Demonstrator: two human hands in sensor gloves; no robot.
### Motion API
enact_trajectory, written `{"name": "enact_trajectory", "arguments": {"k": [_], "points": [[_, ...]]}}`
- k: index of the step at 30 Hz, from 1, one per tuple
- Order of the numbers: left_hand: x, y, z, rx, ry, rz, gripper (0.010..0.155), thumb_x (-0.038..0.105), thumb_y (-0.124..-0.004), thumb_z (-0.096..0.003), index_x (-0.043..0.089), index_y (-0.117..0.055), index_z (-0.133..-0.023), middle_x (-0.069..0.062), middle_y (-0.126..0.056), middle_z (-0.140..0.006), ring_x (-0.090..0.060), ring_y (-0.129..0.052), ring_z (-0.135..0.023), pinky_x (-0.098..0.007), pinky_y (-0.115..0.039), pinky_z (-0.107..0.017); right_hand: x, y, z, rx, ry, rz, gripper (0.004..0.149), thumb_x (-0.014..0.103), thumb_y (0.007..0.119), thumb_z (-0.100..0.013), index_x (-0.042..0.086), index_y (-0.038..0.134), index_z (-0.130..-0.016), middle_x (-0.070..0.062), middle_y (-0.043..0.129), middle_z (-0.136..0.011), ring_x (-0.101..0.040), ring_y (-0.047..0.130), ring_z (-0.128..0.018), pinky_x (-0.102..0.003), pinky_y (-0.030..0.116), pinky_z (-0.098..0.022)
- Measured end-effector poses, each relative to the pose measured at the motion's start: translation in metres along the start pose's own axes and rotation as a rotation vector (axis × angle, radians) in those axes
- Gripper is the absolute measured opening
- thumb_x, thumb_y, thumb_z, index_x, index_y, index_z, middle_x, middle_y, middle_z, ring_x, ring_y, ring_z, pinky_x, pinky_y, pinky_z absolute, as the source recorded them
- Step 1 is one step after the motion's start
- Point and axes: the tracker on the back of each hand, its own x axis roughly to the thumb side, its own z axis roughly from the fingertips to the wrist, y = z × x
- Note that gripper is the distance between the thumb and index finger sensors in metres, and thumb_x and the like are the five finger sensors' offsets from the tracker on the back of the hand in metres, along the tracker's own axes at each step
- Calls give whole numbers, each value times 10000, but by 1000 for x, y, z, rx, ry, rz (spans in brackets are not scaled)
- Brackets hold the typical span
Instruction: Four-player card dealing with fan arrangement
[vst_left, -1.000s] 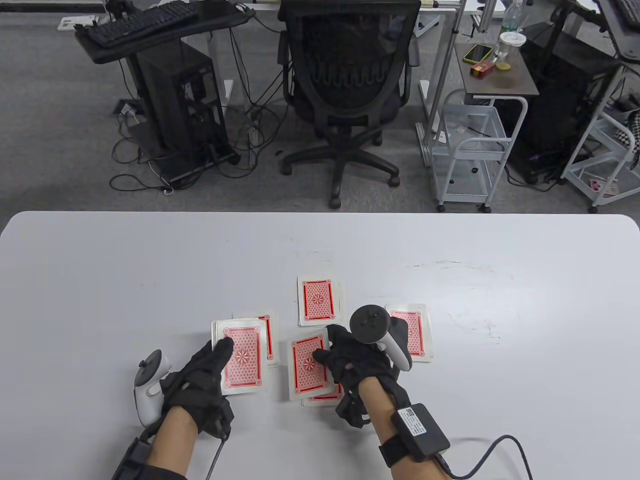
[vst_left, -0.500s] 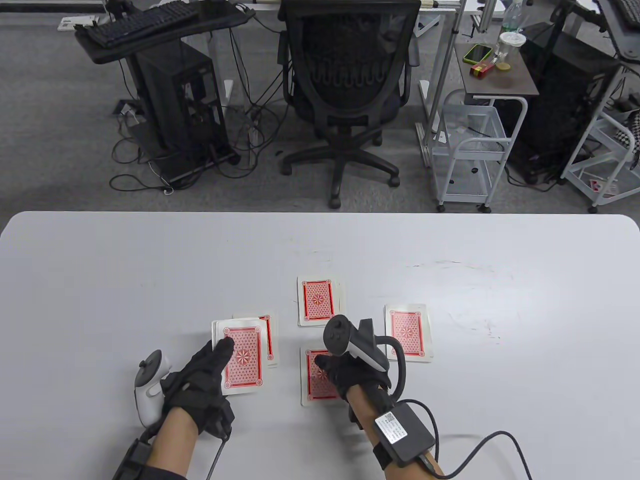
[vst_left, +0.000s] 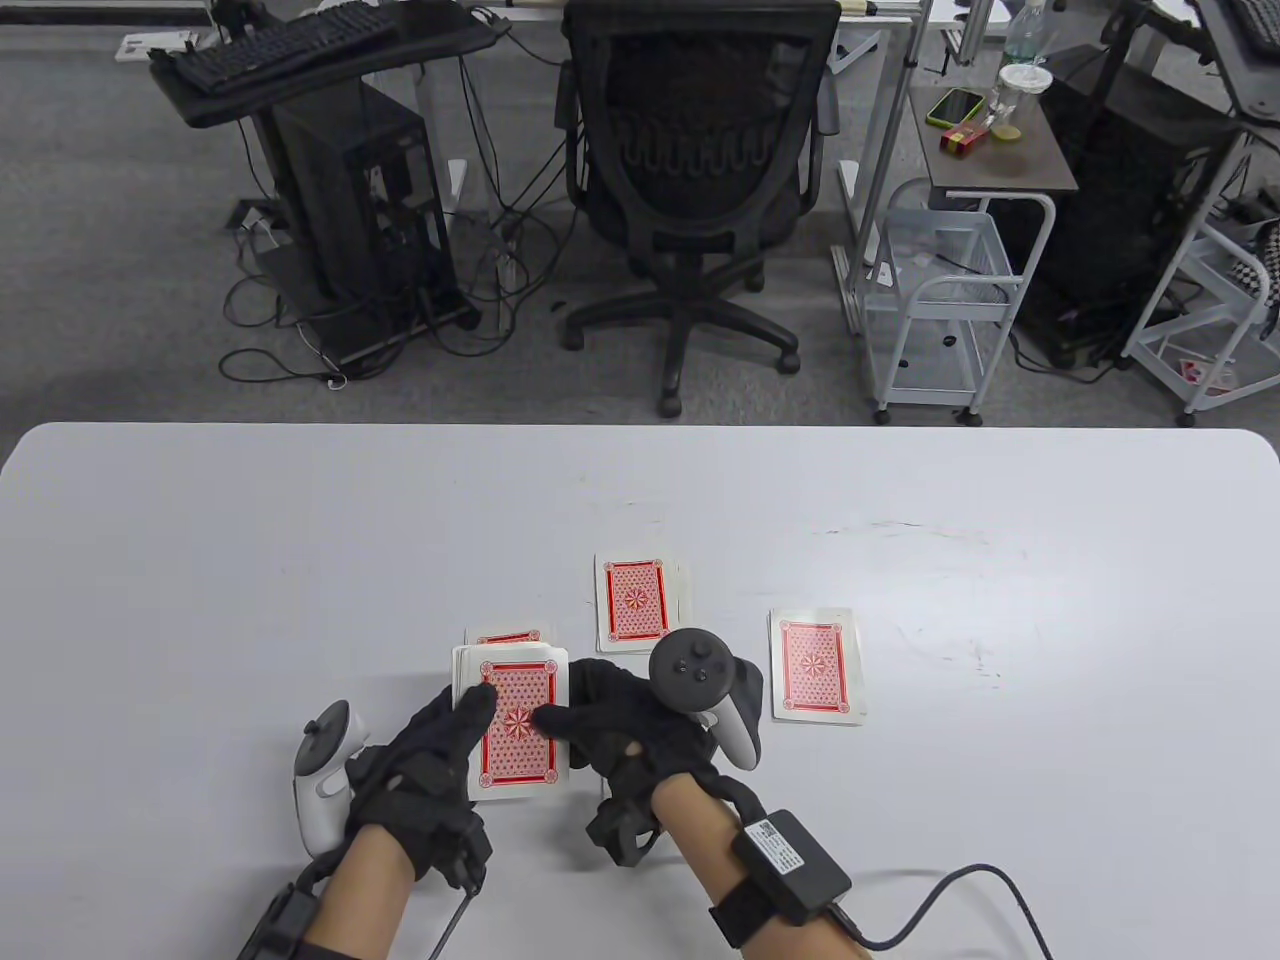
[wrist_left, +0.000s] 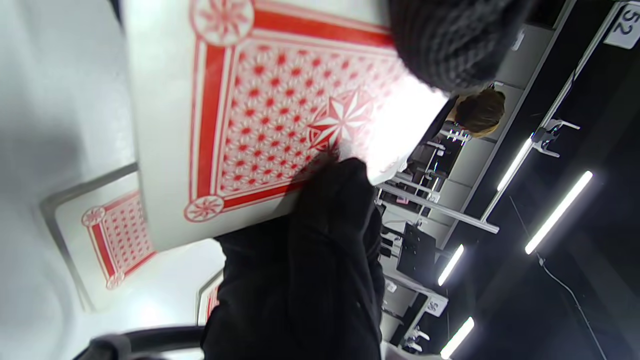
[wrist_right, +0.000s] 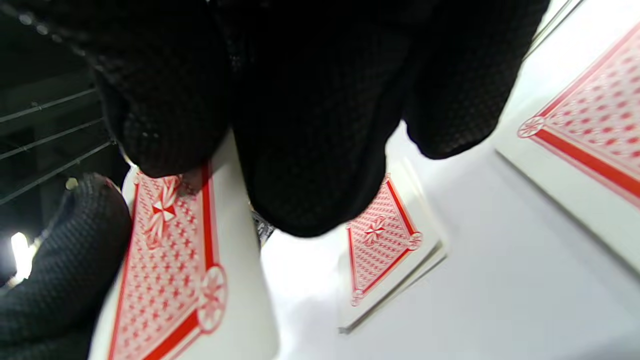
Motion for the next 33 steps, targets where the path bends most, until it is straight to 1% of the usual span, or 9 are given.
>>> {"name": "enact_trajectory", "arguments": {"k": [3,6,10,14,17,22,28,31,33], "points": [[3,6,0,-4,2,15,490,476,-774,-510,316,-699,-967,63,-884,-918,-263,-1002,-760,-439,-896,-505,-1,0,-3,26,1,-58,572,328,915,-443,58,724,-909,-7,923,-663,-181,1081,-421,-525,787,-478],[6,18,2,33,4,38,488,479,-769,-516,321,-692,-972,69,-878,-925,-260,-997,-768,-436,-893,-513,4,-3,-10,33,0,-25,585,327,902,-457,48,698,-930,-6,912,-674,-178,1069,-420,-526,784,-479],[15,53,10,186,-26,62,488,482,-768,-519,325,-688,-973,75,-874,-929,-258,-993,-774,-435,-889,-518,14,-9,-36,22,42,-5,643,325,896,-474,10,642,-973,-22,901,-687,-163,1048,-372,-528,783,-466],[17,85,19,328,-24,102,487,485,-763,-525,329,-679,-978,79,-865,-937,-258,-986,-783,-434,-884,-527,25,-4,-70,29,103,195,685,326,891,-475,-19,602,-992,-30,898,-688,-142,1030,-316,-520,789,-450],[17,97,22,372,-20,133,487,489,-760,-529,332,-671,-982,81,-859,-943,-258,-980,-790,-432,-881,-534,28,11,-93,58,153,339,717,339,887,-477,-25,570,-1007,-26,892,-691,-130,1020,-302,-515,791,-448],[19,96,20,355,-30,135,487,490,-759,-530,332,-672,-983,81,-860,-943,-256,-982,-790,-432,-881,-534,22,46,-117,90,238,597,763,377,893,-475,-27,543,-1020,-9,890,-675,-107,1001,-295,-508,787,-452],[20,90,16,337,-37,108,488,489,-763,-527,330,-676,-980,81,-864,-939,-259,-986,-783,-433,-882,-530,15,80,-125,94,289,1076,740,474,869,-477,46,596,-1016,42,900,-643,-79,979,-283,-494,784,-457],[20,90,15,331,-31,90,488,491,-761,-528,332,-674,-981,80,-863,-940,-257,-987,-783,-431,-883,-531,22,79,-121,75,254,1085,731,491,851,-485,64,599,-1022,32,898,-661,-92,984,-304,-499,776,-464],[20,89,15,327,-38,100,490,491,-762,-528,330,-674,-982,80,-864,-939,-258,-989,-781,-432,-883,-529,30,69,-117,85,229,970,725,511,812,-509,68,581,-1035,10,885,-703,-109,995,-353,-507,767,-480]]}}
